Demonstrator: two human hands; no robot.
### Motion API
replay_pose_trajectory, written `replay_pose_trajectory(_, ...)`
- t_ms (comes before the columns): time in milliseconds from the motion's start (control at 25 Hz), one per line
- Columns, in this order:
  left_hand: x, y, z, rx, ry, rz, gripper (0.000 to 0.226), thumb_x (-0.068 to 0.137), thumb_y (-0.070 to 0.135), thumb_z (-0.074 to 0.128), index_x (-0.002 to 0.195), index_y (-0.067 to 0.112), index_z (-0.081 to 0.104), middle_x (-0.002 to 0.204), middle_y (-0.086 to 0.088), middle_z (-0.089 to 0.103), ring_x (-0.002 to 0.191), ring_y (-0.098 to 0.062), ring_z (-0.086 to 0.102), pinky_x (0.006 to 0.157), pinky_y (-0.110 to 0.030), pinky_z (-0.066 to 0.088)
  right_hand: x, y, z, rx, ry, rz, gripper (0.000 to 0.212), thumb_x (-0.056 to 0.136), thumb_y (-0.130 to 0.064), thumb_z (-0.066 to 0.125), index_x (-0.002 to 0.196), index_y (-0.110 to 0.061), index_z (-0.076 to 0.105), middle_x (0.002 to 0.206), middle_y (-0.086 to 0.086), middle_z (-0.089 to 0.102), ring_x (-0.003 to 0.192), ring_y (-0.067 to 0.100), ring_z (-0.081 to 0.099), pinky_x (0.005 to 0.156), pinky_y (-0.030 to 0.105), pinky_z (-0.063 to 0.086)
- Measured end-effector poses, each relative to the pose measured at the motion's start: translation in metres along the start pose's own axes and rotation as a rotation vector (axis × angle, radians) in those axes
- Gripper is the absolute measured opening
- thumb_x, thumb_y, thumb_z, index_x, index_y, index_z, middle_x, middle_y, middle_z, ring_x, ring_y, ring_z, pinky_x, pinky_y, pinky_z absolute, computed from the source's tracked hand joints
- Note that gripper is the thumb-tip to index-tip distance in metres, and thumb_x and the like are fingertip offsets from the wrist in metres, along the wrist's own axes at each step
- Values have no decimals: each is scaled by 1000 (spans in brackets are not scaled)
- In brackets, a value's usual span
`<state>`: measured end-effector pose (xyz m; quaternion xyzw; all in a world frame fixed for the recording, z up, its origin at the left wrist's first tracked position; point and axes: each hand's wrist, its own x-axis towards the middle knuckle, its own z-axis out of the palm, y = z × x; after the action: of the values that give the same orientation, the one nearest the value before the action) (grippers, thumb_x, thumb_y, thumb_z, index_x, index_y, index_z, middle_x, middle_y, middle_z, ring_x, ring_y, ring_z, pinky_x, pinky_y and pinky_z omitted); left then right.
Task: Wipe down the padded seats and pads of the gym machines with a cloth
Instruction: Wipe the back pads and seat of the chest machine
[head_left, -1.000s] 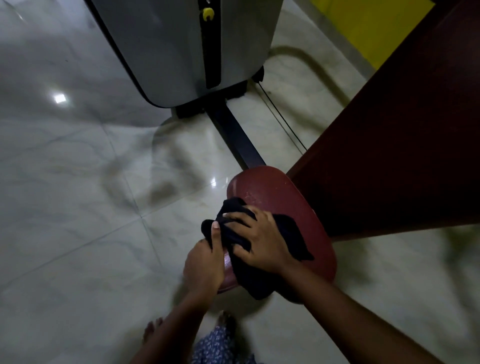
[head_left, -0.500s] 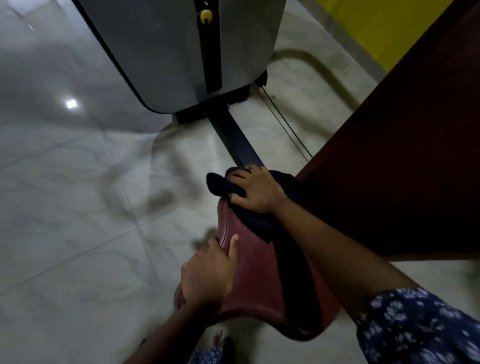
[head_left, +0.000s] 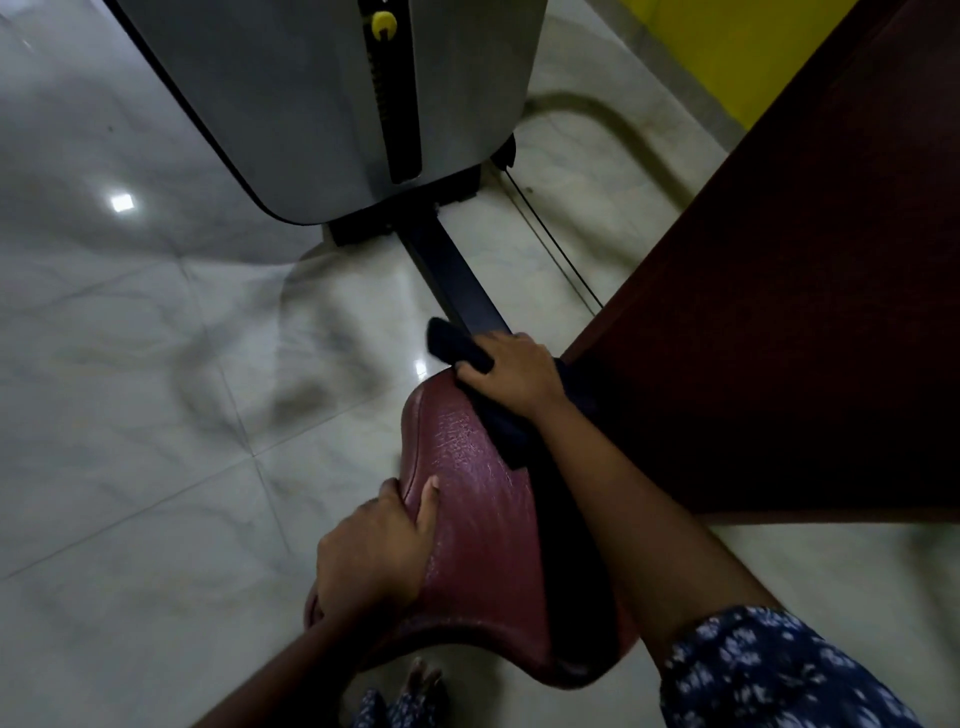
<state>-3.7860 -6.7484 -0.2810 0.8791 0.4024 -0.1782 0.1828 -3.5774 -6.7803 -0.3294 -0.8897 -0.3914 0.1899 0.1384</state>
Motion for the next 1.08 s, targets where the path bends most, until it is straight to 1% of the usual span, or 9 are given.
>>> replay_pose_trajectory(80, -2, 0, 0, 5, -2, 6, 61, 92, 61, 12, 115, 20, 50, 104, -8, 67, 97, -28, 63, 79, -36, 44, -7, 19, -3, 176, -43, 147, 48, 90, -54, 45, 121, -17, 52, 120, 6, 58, 108, 28, 54, 80, 33, 38)
replay_pose_trajectory(160, -4, 1, 0, 2, 10, 11, 60, 92, 60, 12, 112, 19, 51, 102, -8, 67, 96, -28, 63, 79, -36, 45, -23, 34, 0, 279, -40, 220, 54, 89, -60, 45, 123, -19, 49, 121, 6, 58, 109, 28, 55, 81, 32, 39)
replay_pose_trajectory(280, -4, 2, 1, -2, 22, 10, 60, 92, 60, 13, 111, 18, 52, 100, -9, 67, 95, -29, 63, 79, -36, 45, -59, 49, 5, 382, -13, 305, 68, 83, -71, 42, 135, -27, 39, 130, 4, 56, 114, 28, 55, 93, 39, 44)
replay_pose_trajectory(360, -4, 2, 1, -2, 21, 11, 61, 92, 60, 13, 111, 17, 52, 101, -11, 67, 95, -30, 63, 78, -36, 45, -91, 60, 9, 422, 12, 352, 66, 85, -68, 42, 138, -29, 35, 135, 1, 52, 117, 25, 53, 96, 39, 43)
replay_pose_trajectory(520, -6, 4, 0, -18, 29, 21, 59, 93, 58, 15, 112, 15, 52, 102, -12, 67, 96, -31, 63, 78, -36, 44, -153, 75, 17, 529, 48, 455, 61, 87, -63, 43, 134, -26, 41, 131, 0, 55, 117, 23, 54, 93, 31, 41)
replay_pose_trajectory(600, -6, 4, 0, -14, 26, 20, 59, 94, 57, 15, 112, 15, 51, 103, -11, 67, 96, -31, 63, 78, -36, 44, -140, 75, 15, 537, 36, 456, 61, 87, -62, 43, 136, -26, 40, 133, 2, 54, 118, 24, 53, 95, 34, 42)
replay_pose_trajectory(720, -6, 4, 0, -19, 32, 17, 58, 94, 57, 15, 113, 16, 52, 104, -11, 67, 97, -30, 63, 78, -35, 43, -84, 62, 8, 462, 14, 366, 60, 88, -64, 41, 137, -29, 37, 134, 4, 53, 118, 28, 53, 97, 41, 43)
replay_pose_trajectory(840, -5, 3, 1, -14, 45, 22, 58, 94, 57, 16, 110, 15, 53, 103, -12, 66, 97, -31, 62, 77, -35, 41, -53, 53, 7, 466, 8, 345, 57, 91, -62, 37, 140, -32, 35, 134, 6, 53, 117, 30, 53, 97, 42, 43)
replay_pose_trajectory(1080, -7, 0, 1, -41, 60, 43, 62, 94, 57, 16, 106, 11, 55, 100, -16, 65, 94, -35, 61, 75, -37, 40, -113, 68, 14, 473, 56, 481, 57, 88, -67, 36, 136, -36, 39, 131, 4, 56, 117, 30, 53, 93, 36, 42)
